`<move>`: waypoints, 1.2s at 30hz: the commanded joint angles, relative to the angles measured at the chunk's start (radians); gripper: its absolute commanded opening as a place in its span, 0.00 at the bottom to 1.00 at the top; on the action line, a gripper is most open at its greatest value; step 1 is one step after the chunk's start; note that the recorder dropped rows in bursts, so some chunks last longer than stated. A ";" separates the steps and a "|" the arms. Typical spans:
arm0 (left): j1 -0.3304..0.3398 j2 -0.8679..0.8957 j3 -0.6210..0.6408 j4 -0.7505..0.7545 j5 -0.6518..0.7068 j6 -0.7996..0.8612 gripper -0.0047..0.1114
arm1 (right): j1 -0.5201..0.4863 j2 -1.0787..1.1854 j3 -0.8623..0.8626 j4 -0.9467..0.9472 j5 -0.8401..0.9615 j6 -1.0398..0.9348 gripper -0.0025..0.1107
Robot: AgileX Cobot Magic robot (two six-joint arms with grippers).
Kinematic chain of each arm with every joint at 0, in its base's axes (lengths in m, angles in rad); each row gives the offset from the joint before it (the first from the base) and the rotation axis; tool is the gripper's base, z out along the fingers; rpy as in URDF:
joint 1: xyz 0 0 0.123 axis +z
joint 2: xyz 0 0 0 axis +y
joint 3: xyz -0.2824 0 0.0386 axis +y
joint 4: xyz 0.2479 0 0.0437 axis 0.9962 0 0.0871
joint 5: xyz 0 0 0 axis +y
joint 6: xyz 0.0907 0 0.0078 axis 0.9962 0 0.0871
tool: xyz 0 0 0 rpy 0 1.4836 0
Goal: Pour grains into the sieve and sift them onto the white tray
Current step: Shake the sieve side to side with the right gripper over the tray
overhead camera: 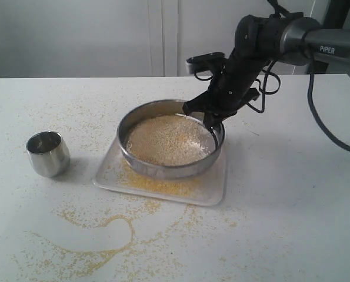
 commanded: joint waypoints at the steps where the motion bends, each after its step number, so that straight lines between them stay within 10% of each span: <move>1: 0.001 -0.007 -0.001 -0.005 0.007 -0.002 0.04 | -0.010 -0.017 -0.010 0.141 -0.014 -0.163 0.02; 3: 0.001 -0.007 -0.001 -0.005 0.007 -0.002 0.04 | -0.008 -0.019 -0.010 0.183 0.061 -0.473 0.02; 8: 0.001 -0.007 -0.001 -0.005 0.007 -0.002 0.04 | -0.025 -0.015 -0.010 0.133 -0.052 0.100 0.02; 12: 0.001 -0.007 -0.001 -0.005 0.007 -0.002 0.04 | -0.018 -0.019 -0.012 0.231 0.065 -0.445 0.02; 17: 0.001 -0.007 -0.001 -0.005 0.007 -0.002 0.04 | -0.038 -0.014 -0.010 0.116 -0.043 0.169 0.02; 21: 0.001 -0.007 -0.001 -0.005 0.007 -0.002 0.04 | -0.028 -0.016 -0.010 0.311 0.114 -0.482 0.02; 25: 0.001 -0.007 -0.001 -0.005 0.007 -0.002 0.04 | -0.047 -0.017 -0.010 0.146 -0.071 0.152 0.02; 28: 0.001 -0.007 -0.001 -0.005 0.007 -0.002 0.04 | -0.028 -0.017 -0.010 0.262 0.046 -0.437 0.02; 31: 0.001 -0.007 -0.001 -0.005 0.007 -0.002 0.04 | -0.033 -0.017 -0.010 0.173 -0.038 0.070 0.02; 34: 0.001 -0.007 -0.001 -0.005 0.007 -0.002 0.04 | -0.015 -0.018 -0.010 0.201 0.066 -0.424 0.02; 36: 0.001 -0.007 -0.001 -0.005 0.007 -0.002 0.04 | -0.027 -0.018 -0.010 0.052 -0.040 0.000 0.02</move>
